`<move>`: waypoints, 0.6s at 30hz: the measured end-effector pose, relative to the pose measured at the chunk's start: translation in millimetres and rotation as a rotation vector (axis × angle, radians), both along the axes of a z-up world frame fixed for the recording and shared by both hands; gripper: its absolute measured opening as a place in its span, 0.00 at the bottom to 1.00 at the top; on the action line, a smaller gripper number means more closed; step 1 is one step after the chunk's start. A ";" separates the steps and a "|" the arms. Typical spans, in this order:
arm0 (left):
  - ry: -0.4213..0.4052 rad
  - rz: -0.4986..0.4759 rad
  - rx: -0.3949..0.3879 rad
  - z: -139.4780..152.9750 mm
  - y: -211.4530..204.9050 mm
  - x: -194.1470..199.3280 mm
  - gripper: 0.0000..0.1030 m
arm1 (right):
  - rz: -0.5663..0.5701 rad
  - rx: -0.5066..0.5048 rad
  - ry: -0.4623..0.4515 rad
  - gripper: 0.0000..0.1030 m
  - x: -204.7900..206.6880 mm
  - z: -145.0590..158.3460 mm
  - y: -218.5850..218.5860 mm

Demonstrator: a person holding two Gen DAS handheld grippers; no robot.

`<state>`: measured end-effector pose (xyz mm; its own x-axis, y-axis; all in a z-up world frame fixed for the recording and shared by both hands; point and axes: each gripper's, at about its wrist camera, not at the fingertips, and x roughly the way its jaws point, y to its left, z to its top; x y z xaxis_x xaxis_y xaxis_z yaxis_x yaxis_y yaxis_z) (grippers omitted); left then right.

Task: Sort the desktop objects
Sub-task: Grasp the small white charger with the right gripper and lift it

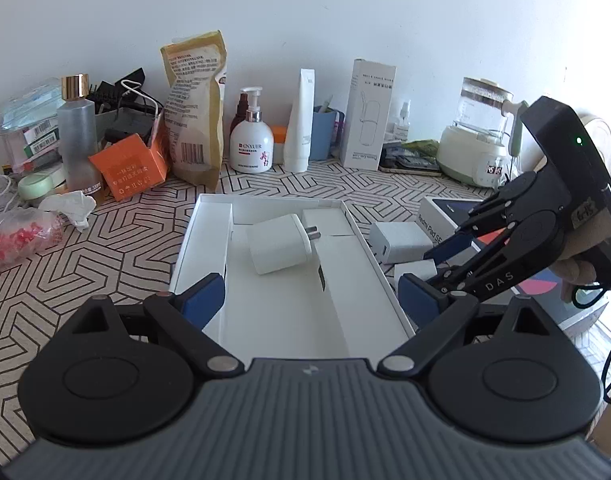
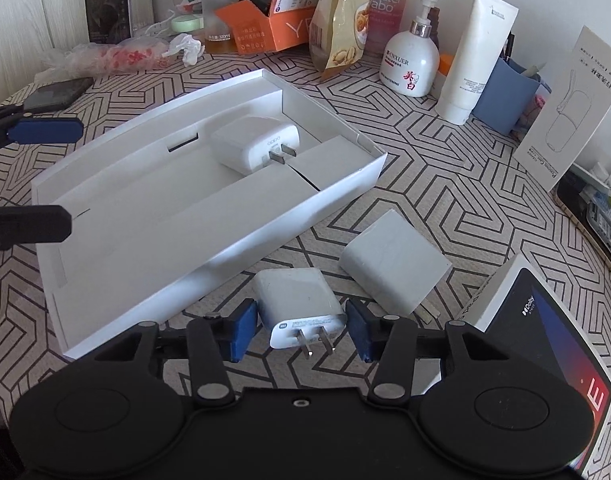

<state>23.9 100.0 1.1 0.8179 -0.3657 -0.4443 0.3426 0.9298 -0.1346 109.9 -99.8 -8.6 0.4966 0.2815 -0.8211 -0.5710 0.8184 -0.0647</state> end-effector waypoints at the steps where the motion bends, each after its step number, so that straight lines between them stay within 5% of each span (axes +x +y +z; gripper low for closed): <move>1: -0.011 0.009 -0.009 0.2 3.1 -3.9 0.91 | 0.000 0.004 -0.001 0.52 -1.9 0.5 0.2; 18: -0.040 0.058 -0.003 5.0 10.9 -26.1 0.92 | -0.028 0.035 0.002 0.50 -22.5 -15.5 15.5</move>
